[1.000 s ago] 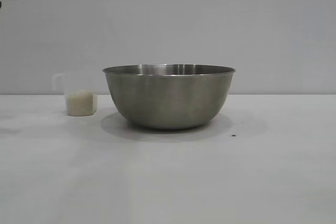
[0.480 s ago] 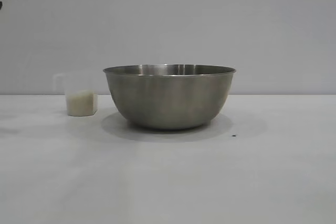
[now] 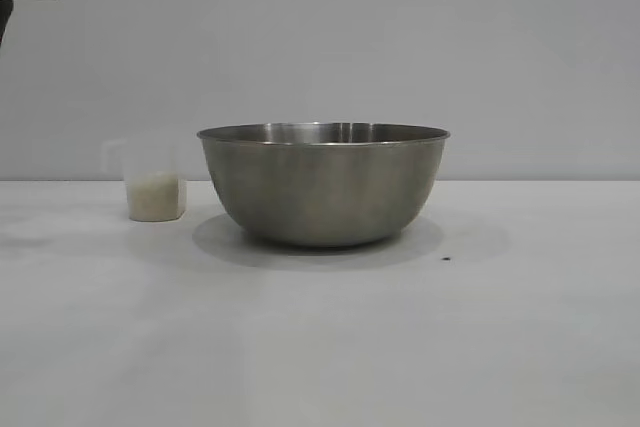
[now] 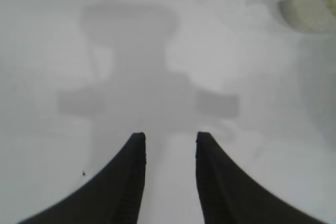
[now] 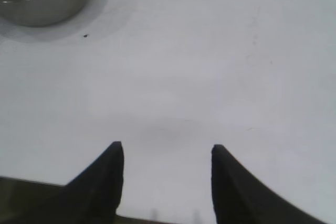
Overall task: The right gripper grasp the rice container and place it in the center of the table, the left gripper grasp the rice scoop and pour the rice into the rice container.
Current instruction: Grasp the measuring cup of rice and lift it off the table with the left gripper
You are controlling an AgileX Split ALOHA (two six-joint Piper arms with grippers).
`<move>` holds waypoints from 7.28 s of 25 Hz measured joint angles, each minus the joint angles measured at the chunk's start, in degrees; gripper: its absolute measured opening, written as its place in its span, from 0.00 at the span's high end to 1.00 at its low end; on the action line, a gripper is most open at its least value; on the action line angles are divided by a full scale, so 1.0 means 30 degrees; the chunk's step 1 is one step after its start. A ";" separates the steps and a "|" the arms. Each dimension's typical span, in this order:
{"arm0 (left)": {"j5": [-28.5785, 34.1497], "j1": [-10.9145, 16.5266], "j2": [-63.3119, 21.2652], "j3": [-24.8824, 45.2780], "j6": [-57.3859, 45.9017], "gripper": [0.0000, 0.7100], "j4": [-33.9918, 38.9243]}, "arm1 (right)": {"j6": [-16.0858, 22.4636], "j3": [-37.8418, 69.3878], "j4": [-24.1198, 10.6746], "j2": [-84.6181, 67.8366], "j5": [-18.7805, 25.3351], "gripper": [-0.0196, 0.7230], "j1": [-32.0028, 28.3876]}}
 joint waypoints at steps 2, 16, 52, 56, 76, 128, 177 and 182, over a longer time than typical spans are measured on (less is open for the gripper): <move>-0.0892 0.0000 0.0000 0.0555 -0.0701 0.65 0.0974 | 0.0000 0.0000 0.0000 0.0000 0.0029 0.53 0.0000; -0.8231 0.0000 0.0000 0.4534 -0.2325 0.65 0.1873 | 0.0000 0.0000 0.0000 0.0000 0.0029 0.53 0.0000; -2.1674 0.1238 0.0000 1.0828 -0.3833 0.65 0.0704 | 0.0000 0.0000 -0.0039 0.0000 0.0029 0.53 0.0000; -2.3707 0.1238 0.0000 1.1220 -0.3481 0.65 0.0704 | 0.0000 0.0000 -0.0039 0.0000 0.0029 0.53 0.0000; -3.5372 0.1238 0.0000 1.6729 -0.1020 0.65 0.0457 | 0.0037 0.0000 -0.0068 0.0000 0.0029 0.53 0.0000; -3.8583 0.1238 0.6878 1.3833 0.1402 0.58 0.3210 | 0.0150 0.0000 -0.0193 0.0000 0.0029 0.53 0.0000; -3.8573 0.0782 0.8743 1.0261 0.1105 0.53 0.4165 | 0.0521 0.0000 -0.0412 0.0000 0.0029 0.53 0.0000; -3.8573 0.0736 0.8743 0.9914 0.1105 0.53 0.4060 | 0.0521 0.0000 -0.0412 0.0000 0.0029 0.53 0.0000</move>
